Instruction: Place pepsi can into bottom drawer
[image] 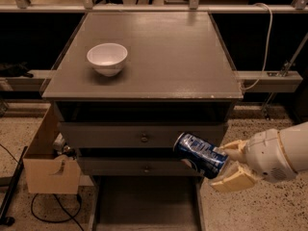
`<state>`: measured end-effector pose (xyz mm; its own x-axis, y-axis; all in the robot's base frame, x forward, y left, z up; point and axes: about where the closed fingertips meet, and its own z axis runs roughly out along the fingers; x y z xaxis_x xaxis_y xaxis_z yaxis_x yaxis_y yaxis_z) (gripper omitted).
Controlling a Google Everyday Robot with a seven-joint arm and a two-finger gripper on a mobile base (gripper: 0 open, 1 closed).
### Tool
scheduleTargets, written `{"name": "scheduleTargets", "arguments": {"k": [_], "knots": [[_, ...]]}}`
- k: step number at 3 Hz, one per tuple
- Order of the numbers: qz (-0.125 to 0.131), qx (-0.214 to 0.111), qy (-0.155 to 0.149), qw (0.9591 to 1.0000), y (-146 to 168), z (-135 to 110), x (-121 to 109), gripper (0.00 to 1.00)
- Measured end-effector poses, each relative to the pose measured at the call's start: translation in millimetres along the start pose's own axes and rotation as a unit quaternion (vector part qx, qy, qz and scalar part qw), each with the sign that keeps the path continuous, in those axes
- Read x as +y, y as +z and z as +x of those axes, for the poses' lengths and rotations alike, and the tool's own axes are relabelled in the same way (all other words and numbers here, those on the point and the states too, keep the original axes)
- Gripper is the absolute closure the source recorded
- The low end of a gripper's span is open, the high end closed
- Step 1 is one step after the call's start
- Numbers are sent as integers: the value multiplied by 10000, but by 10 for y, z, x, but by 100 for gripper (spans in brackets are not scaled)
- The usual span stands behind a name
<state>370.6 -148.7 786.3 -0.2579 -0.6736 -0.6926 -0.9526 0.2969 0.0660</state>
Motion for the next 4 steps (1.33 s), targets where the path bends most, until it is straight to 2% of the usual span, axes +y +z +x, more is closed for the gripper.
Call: {"name": "scheduleTargets", "arguments": {"k": [1,2,3,4], "knots": [[-223,-29,311,9993,347,278,55,100],[-541,-211,561,9967,763,717,283,100],[-711,-406,504,9954,1013,972,405,100],[-625,-722,129,9954,1356,1113,427,100]]}}
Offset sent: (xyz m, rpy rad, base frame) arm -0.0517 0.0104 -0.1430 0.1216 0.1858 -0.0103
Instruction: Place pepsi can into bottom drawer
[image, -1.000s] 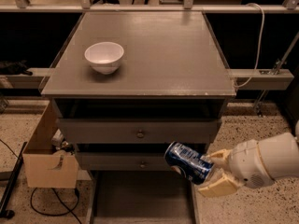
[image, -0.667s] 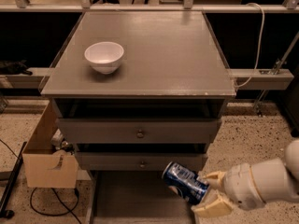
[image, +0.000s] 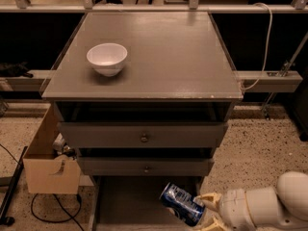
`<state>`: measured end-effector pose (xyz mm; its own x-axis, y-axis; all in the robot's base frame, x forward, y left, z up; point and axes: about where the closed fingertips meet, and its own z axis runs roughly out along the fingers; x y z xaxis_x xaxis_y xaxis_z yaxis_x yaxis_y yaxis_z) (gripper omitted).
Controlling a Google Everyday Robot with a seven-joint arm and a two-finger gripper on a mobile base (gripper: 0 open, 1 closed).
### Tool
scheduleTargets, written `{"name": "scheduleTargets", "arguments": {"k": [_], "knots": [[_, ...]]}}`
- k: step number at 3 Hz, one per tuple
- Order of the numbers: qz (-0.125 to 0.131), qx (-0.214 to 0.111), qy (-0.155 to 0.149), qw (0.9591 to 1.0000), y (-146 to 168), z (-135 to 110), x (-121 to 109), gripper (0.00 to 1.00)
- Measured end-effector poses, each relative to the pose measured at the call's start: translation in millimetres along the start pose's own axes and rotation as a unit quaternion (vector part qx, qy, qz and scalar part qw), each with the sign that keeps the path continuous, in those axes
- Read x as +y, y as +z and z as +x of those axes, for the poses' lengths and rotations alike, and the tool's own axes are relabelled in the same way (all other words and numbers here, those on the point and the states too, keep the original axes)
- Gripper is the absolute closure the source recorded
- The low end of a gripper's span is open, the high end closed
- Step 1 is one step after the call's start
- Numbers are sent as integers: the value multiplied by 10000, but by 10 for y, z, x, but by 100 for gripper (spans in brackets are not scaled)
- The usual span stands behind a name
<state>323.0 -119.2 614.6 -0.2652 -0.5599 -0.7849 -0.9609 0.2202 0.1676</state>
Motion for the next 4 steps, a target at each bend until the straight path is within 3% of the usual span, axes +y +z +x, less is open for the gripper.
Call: {"name": "scheduleTargets", "arguments": {"k": [1,2,3,4], "knots": [[223,-192,-607,9977,299,94,-248,100],[321,-299,-819,9957,349,102,-304,100],[321,-299,-818,9957,350,102,-304,100],[186,-187,-607,9978,659,345,-323,100]]}}
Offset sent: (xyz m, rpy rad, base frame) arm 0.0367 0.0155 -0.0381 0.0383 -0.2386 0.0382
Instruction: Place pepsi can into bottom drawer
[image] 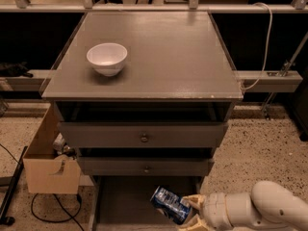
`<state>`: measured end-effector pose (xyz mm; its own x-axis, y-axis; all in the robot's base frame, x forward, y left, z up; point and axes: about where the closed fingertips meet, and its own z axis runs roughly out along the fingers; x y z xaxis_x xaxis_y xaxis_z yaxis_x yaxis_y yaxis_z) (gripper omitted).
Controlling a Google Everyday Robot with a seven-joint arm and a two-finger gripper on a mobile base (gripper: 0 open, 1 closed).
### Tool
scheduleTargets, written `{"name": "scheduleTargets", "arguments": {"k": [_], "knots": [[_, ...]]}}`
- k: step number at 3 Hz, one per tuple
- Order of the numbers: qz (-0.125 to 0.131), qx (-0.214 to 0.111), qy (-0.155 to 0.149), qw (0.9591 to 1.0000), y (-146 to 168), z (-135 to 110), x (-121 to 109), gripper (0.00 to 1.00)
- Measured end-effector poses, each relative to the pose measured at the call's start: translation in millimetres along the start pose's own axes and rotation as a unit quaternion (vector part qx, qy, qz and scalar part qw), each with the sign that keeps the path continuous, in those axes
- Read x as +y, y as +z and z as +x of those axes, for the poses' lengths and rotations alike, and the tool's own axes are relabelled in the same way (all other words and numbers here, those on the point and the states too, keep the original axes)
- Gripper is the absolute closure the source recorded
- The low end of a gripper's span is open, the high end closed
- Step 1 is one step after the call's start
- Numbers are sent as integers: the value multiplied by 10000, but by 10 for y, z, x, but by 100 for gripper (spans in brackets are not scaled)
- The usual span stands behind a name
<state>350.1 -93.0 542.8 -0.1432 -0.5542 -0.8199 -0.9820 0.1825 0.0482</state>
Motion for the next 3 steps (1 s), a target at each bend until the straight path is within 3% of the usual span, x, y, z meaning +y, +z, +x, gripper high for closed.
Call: {"name": "scheduleTargets", "arguments": {"k": [1,2,3], "knots": [[-36,302,322,9990,480,640,27,100],[10,446,472,9979,735,977,-3,100],[95,463,922,9946,1506,1488,-491,100]]}}
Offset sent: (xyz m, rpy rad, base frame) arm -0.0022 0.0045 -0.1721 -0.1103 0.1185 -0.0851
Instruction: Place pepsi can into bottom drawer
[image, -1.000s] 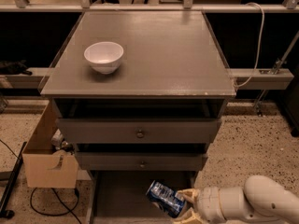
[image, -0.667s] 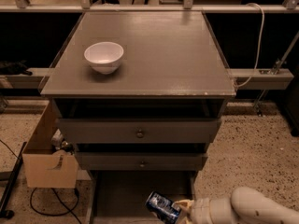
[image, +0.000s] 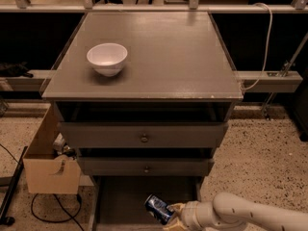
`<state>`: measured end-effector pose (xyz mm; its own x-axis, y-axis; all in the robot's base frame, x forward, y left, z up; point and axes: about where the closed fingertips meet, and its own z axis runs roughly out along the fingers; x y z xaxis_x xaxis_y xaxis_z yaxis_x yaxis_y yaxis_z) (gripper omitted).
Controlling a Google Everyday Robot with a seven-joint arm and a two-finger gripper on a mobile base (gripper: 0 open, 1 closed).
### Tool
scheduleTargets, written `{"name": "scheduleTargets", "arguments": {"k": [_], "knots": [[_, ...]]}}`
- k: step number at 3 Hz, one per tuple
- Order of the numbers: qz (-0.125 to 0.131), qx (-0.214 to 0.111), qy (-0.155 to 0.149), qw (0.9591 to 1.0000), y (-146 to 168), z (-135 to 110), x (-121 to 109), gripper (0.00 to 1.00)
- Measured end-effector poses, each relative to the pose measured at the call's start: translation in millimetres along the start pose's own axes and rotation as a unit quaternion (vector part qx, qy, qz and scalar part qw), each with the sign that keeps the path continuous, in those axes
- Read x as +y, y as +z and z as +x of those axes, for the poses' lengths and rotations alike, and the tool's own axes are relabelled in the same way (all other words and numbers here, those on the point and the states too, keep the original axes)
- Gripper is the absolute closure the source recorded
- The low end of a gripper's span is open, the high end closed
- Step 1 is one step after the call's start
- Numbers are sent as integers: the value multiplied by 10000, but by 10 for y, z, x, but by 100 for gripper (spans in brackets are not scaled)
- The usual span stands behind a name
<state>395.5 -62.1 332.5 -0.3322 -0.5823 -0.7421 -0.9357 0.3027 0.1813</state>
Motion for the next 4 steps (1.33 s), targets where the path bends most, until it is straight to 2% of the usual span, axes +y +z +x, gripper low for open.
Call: {"name": "scheduleTargets", "arguments": {"k": [1,2,4], "knots": [[0,0,0,10000,0,0,0,100],[-83,181,-117,9997,109,51,-61,100],[-86,276,-397,9988,300,230,-310,100]]}}
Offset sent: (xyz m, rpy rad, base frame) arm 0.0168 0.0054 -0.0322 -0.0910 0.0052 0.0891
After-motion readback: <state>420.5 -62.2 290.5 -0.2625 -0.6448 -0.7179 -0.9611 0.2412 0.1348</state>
